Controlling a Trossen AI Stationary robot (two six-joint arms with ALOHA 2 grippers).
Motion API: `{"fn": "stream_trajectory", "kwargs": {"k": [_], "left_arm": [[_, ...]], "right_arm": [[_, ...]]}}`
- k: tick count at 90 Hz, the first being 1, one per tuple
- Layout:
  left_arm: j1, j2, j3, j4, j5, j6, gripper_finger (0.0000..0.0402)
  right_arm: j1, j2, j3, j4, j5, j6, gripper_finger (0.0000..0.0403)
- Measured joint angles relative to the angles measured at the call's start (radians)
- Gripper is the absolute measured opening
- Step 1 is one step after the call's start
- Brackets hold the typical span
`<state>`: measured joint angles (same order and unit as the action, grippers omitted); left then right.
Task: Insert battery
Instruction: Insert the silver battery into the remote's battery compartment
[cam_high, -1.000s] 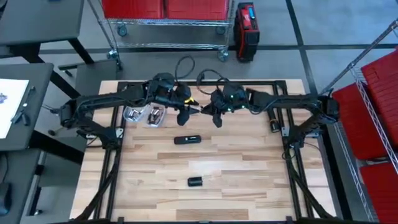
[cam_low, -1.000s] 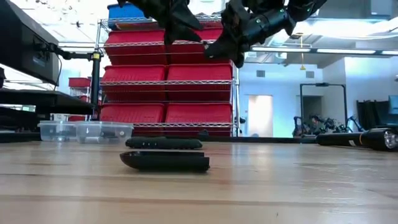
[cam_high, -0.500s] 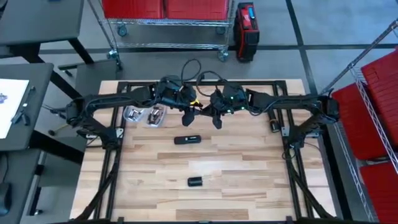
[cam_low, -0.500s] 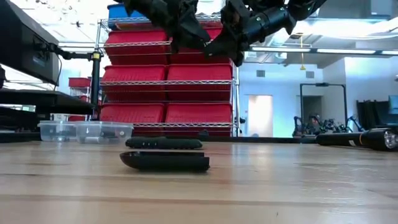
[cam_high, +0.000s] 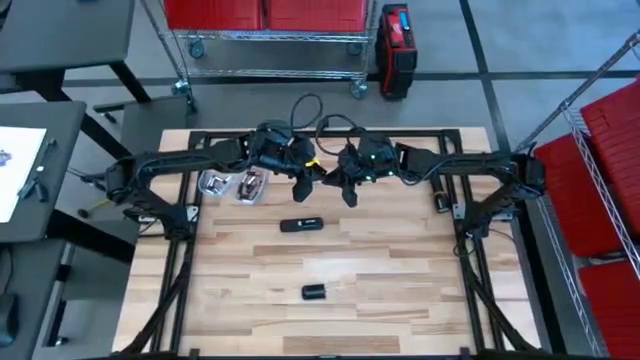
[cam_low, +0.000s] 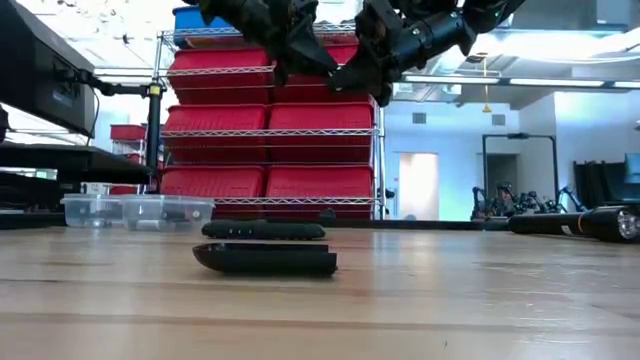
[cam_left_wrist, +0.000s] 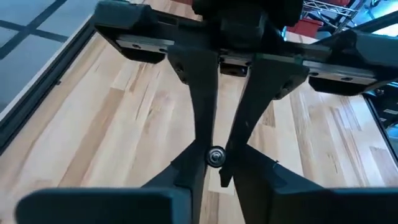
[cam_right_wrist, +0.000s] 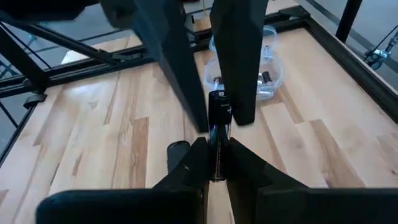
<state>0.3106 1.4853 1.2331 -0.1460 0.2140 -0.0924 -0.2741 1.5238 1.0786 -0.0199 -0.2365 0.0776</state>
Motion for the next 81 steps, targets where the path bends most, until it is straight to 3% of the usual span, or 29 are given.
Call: {"fn": "stream_trajectory", "kwargs": {"k": [59,81], "left_arm": [[0.002,0.0,0.0,-0.011,0.018,0.0,0.0048],[0.002,0.003,0.0,-0.007,0.021,0.021,0.0008]], "right_arm": [[0.0,0.0,0.0,-0.003,0.0,-0.002,0.002],[0.0,0.0,0.0,-0.006,0.0,-0.002,0.002]]}}
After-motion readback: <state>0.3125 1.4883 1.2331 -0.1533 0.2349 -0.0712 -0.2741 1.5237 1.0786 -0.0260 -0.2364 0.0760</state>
